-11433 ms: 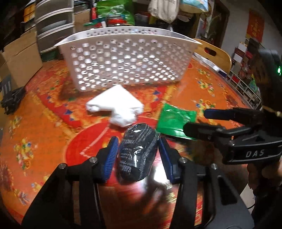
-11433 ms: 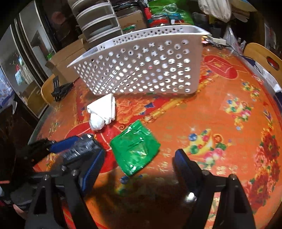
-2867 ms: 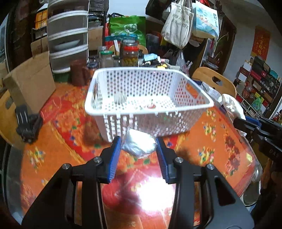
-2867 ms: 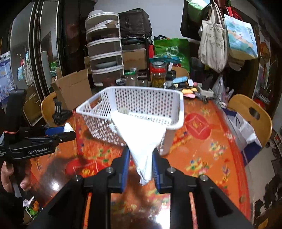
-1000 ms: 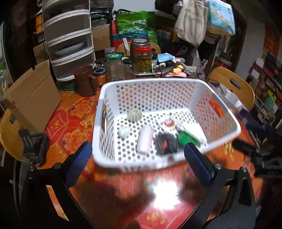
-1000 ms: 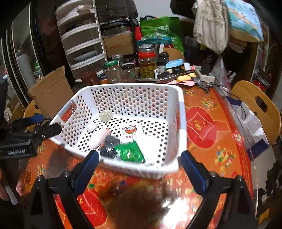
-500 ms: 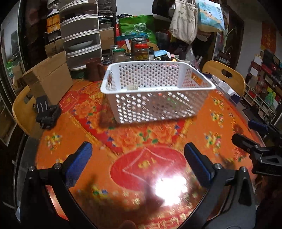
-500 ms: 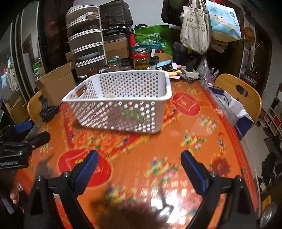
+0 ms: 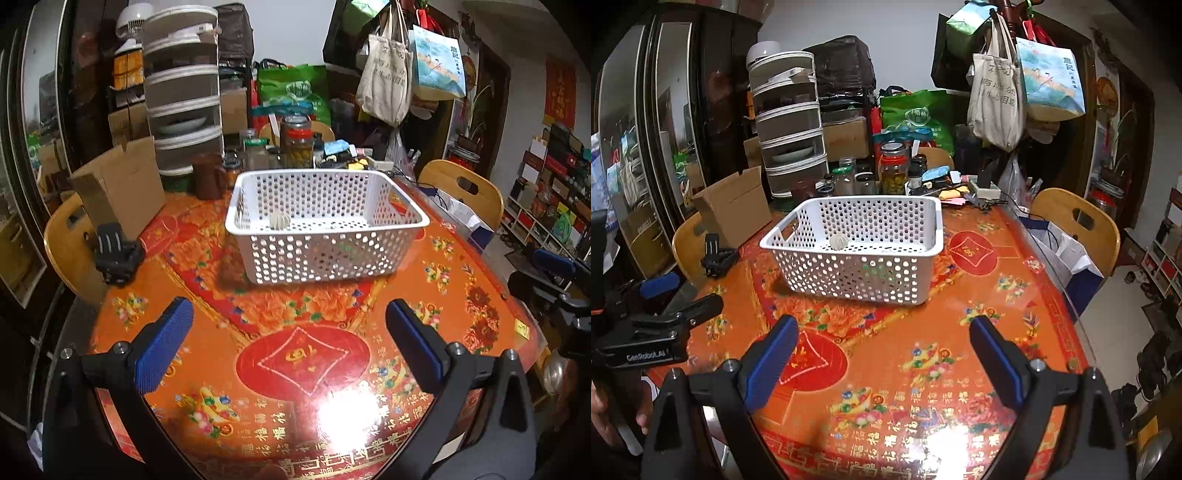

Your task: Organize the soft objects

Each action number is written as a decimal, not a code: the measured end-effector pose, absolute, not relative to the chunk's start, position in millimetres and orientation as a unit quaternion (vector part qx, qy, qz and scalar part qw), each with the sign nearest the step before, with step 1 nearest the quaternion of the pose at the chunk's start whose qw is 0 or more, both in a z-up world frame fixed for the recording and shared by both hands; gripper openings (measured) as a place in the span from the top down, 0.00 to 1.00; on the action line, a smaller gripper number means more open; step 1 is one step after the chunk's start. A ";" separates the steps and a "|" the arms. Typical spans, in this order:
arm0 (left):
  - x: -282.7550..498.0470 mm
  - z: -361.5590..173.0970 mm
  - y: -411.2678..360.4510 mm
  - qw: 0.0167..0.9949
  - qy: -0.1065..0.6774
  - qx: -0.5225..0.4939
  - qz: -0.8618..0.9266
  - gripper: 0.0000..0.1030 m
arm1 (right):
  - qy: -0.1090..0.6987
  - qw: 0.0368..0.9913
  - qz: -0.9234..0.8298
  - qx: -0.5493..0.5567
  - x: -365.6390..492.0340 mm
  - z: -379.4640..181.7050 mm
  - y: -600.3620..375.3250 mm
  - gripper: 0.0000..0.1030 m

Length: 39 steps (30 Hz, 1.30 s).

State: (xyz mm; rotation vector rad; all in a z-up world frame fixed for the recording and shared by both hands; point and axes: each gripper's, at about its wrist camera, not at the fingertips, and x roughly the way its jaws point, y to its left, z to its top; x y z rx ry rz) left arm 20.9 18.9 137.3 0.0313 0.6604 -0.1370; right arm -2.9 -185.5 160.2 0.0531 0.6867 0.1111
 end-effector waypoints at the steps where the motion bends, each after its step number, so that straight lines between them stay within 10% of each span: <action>1: 20.3 139.9 17.5 0.945 0.321 0.020 -0.065 0.00 | 0.338 0.939 0.056 0.024 -1.9 161.5 -184.6 0.09; 39: 45.4 132.7 6.4 0.941 0.331 0.027 -0.070 0.00 | 0.356 0.932 0.052 0.041 14.0 145.8 -185.4 0.09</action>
